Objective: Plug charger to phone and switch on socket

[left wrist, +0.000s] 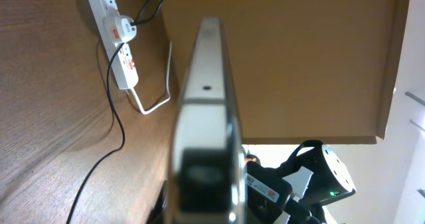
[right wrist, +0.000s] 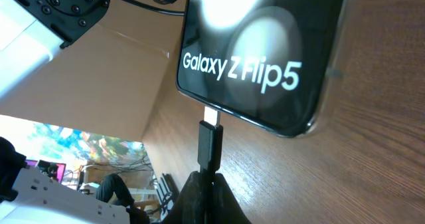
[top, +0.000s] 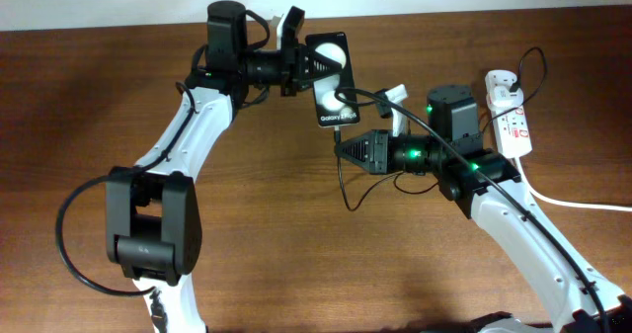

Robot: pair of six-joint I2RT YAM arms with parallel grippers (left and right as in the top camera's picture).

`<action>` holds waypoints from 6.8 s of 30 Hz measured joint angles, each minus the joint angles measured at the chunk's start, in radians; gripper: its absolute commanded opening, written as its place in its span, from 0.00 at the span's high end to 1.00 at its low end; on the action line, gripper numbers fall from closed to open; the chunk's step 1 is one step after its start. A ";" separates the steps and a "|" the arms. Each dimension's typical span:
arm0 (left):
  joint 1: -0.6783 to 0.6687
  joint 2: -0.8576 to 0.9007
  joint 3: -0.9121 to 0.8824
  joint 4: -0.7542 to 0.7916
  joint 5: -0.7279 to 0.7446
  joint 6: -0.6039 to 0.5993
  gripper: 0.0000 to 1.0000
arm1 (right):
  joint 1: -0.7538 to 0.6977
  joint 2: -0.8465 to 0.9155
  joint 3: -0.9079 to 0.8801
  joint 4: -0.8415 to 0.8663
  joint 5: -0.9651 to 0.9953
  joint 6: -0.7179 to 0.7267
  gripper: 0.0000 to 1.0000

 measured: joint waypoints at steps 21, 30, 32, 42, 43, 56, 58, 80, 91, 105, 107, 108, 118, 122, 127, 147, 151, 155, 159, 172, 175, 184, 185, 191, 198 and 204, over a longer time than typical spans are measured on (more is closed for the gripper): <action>0.023 0.000 0.000 0.000 -0.001 0.001 1.00 | 0.000 0.000 -0.002 -0.003 0.039 -0.005 0.96; 0.027 0.000 0.000 0.000 -0.007 0.001 1.00 | 0.000 0.000 -0.002 -0.002 0.039 -0.008 0.96; 0.024 0.000 0.000 0.000 -0.007 0.001 1.00 | 0.000 0.000 -0.002 -0.003 0.039 -0.008 0.96; -0.008 0.000 0.000 -0.026 -0.007 0.005 1.00 | 0.000 0.001 -0.002 -0.001 0.043 -0.008 0.96; -0.008 0.000 0.000 -0.026 -0.007 0.005 1.00 | 0.000 0.001 -0.002 -0.001 0.043 -0.008 0.96; 0.027 0.000 0.000 -0.027 -0.008 0.028 1.00 | 0.000 0.001 -0.002 -0.010 0.045 -0.027 0.96; 0.008 0.000 0.000 -0.027 -0.011 0.028 1.00 | 0.000 0.001 -0.002 -0.017 0.042 -0.027 0.96; 0.013 0.000 0.000 -0.057 -0.018 0.064 1.00 | 0.000 0.001 -0.002 -0.026 0.042 -0.027 0.96; 0.013 0.000 0.000 -0.058 -0.014 0.064 1.00 | 0.000 0.001 -0.002 -0.028 0.042 -0.027 0.96; 0.002 0.000 0.000 -0.056 -0.008 0.061 1.00 | 0.000 0.001 -0.002 -0.031 0.039 -0.027 0.96; -0.010 0.000 0.000 -0.057 -0.002 0.061 1.00 | 0.000 0.001 -0.002 -0.028 0.043 -0.027 0.96; -0.016 0.000 0.000 -0.058 -0.001 0.061 1.00 | 0.000 0.001 -0.002 -0.027 0.043 -0.026 0.96; 0.042 0.000 0.000 -0.053 -0.008 0.061 1.00 | 0.000 0.001 -0.002 -0.031 0.045 -0.026 0.96; 0.016 0.000 0.000 -0.053 -0.008 0.061 1.00 | 0.000 0.001 -0.002 -0.031 0.045 -0.027 0.96; 0.003 0.000 0.000 -0.052 -0.012 0.061 1.00 | 0.000 0.001 -0.002 -0.034 0.045 -0.027 0.96; 0.006 0.000 0.000 -0.053 -0.020 0.065 1.00 | -0.002 0.001 -0.002 -0.028 0.046 -0.027 0.96; 0.011 0.000 0.000 -0.050 -0.019 0.065 1.00 | -0.016 0.001 -0.002 -0.029 0.042 -0.027 0.96; 0.010 0.000 0.000 -0.050 -0.019 0.065 1.00 | -0.016 0.001 -0.002 -0.029 0.042 -0.027 0.96; 0.010 0.000 0.000 -0.050 -0.019 0.065 1.00 | -0.016 0.001 -0.002 -0.029 0.042 -0.027 0.96; 0.003 0.000 0.000 -0.050 -0.034 0.061 1.00 | -0.016 0.001 -0.002 -0.029 0.042 -0.026 0.96; 0.001 0.000 0.000 -0.050 -0.034 0.061 1.00 | -0.016 0.001 -0.002 -0.029 0.042 -0.026 0.96; -0.010 0.000 0.000 -0.049 -0.041 0.061 1.00 | -0.018 0.001 -0.003 -0.029 0.039 -0.026 0.96; -0.010 0.000 0.000 -0.049 -0.041 0.061 1.00 | -0.018 0.001 -0.003 -0.029 0.039 -0.027 0.96; -0.008 0.000 0.000 -0.047 -0.045 0.061 1.00 | -0.018 0.001 -0.011 0.004 0.035 -0.025 0.96; -0.006 0.000 0.000 -0.045 -0.043 0.080 1.00 | -0.018 0.001 -0.013 0.014 0.034 -0.020 0.96; -0.007 0.000 0.000 -0.045 -0.042 0.095 1.00 | -0.031 0.002 -0.013 0.018 0.023 0.000 0.96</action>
